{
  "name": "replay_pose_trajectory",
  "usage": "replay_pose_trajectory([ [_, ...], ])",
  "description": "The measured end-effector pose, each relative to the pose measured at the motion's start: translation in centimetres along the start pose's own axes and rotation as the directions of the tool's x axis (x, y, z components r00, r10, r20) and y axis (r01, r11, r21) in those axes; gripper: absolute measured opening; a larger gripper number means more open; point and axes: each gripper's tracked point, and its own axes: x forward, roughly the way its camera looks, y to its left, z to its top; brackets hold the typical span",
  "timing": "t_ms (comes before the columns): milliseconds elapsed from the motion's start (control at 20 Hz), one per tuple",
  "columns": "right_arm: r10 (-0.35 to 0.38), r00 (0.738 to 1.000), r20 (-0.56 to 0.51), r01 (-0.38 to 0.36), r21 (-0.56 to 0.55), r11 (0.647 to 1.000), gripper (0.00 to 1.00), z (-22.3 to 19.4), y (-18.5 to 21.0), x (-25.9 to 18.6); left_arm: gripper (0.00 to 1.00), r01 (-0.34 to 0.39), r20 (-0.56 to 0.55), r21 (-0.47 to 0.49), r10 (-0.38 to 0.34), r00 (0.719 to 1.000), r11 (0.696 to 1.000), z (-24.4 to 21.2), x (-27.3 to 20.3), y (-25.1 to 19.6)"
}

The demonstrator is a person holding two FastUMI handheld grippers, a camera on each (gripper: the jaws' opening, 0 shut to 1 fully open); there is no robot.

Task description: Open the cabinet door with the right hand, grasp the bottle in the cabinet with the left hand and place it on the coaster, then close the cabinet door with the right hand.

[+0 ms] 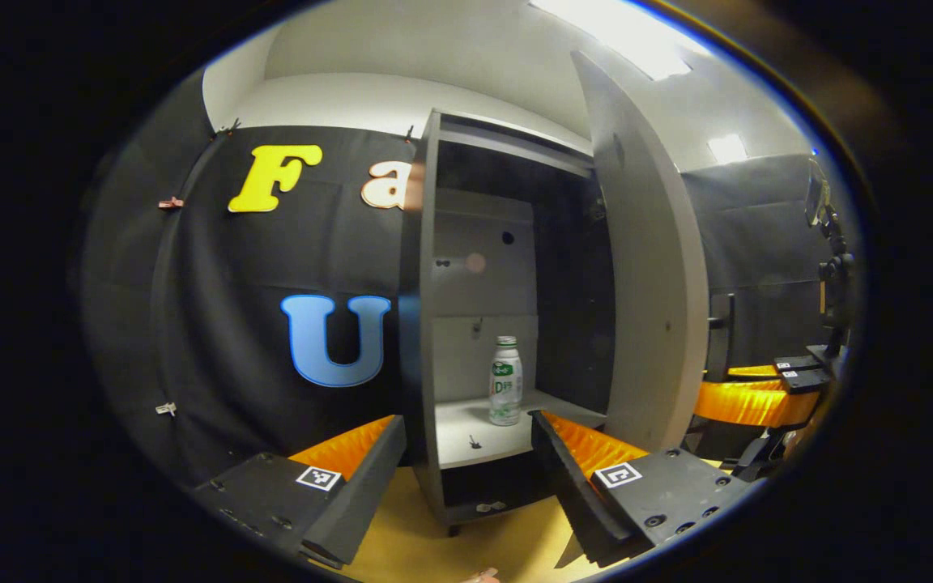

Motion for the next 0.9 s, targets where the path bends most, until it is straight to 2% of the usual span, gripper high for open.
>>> replay_pose_trajectory([
  [250,-0.059,0.998,0.001,0.059,-0.012,0.998,0.12,0.5,-3.3,-3.1,0.98,0.075,-0.013,-0.032,-0.076,0.997,0.997,-0.2,3.6,0.0],
  [550,-0.171,0.985,0.002,0.171,-0.061,0.983,0.11,1.2,-7.4,-5.1,0.98,0.168,-0.035,-0.048,-0.17,0.985,0.985,-0.7,5.9,-6.3],
  [900,-0.246,0.969,0.005,0.246,-0.052,0.968,0.1,1.6,-11.7,-6.9,0.98,0.208,-0.032,-0.032,-0.209,0.977,0.978,-1.0,7.6,-10.1],
])
